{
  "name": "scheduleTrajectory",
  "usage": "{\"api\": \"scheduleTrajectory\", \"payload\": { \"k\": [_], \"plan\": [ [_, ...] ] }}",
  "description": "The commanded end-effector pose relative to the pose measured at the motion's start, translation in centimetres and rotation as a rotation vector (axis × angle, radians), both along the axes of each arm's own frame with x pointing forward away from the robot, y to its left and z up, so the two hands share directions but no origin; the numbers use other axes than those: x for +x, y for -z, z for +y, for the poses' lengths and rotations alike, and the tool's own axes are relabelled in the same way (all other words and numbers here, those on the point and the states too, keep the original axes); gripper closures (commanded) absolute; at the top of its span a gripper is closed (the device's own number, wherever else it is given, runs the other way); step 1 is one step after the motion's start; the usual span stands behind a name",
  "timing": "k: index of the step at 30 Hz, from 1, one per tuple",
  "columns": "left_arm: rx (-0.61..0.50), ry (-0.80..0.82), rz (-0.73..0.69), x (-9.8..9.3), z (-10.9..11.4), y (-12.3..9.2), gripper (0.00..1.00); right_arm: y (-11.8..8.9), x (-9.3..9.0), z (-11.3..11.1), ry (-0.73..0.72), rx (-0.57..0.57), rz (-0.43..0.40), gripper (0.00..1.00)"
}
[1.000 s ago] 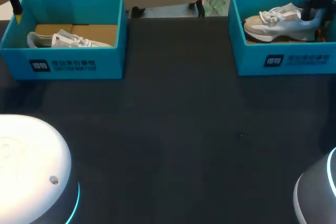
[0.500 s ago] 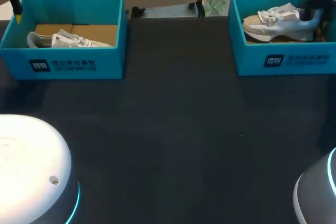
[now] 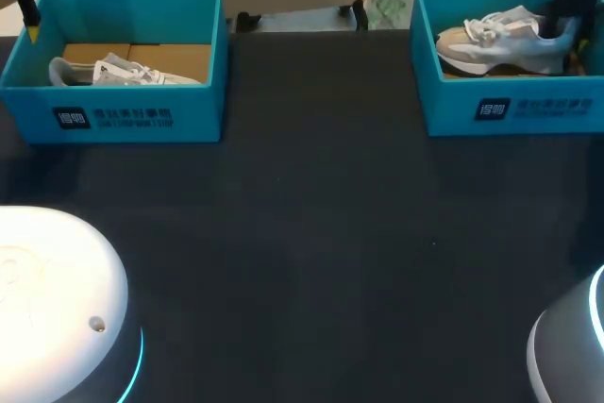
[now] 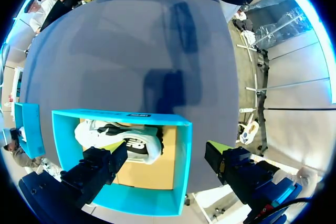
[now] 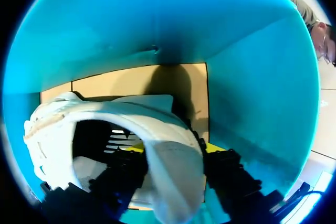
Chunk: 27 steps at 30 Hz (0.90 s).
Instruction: Take the shoe out of the shoebox, open the shoe tongue, remove and reinsert the insole, then place the shoe into the shoebox
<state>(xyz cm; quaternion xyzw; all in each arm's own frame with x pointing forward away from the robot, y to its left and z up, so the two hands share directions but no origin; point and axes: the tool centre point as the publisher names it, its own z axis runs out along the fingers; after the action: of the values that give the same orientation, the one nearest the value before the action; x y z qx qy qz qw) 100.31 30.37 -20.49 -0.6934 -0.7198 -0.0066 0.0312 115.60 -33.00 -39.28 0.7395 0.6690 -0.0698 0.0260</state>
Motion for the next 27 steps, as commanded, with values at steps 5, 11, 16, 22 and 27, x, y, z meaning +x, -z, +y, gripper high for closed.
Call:
{"api": "scheduleTrajectory", "payload": {
  "k": [5,11,16,22,27],
  "plan": [
    [0.001,0.001,-0.002,-0.1,0.0,0.0,0.00,-0.1,0.1,0.7,0.029,-0.006,0.017,1.00],
    [0.001,0.001,-0.002,-0.1,0.0,0.0,0.00,-2.5,-0.5,0.5,0.066,-0.045,-0.018,1.00],
    [0.001,0.001,-0.002,-0.1,0.0,0.0,0.00,-5.5,-0.9,0.6,0.099,-0.090,-0.040,1.00],
    [0.001,0.001,-0.002,-0.1,0.0,0.0,0.00,-9.0,-1.5,0.5,0.125,-0.121,-0.066,1.00],
    [0.001,0.001,-0.002,-0.1,0.0,0.0,0.00,-11.0,-1.9,0.7,0.152,-0.132,-0.053,1.00]
  ]
}}
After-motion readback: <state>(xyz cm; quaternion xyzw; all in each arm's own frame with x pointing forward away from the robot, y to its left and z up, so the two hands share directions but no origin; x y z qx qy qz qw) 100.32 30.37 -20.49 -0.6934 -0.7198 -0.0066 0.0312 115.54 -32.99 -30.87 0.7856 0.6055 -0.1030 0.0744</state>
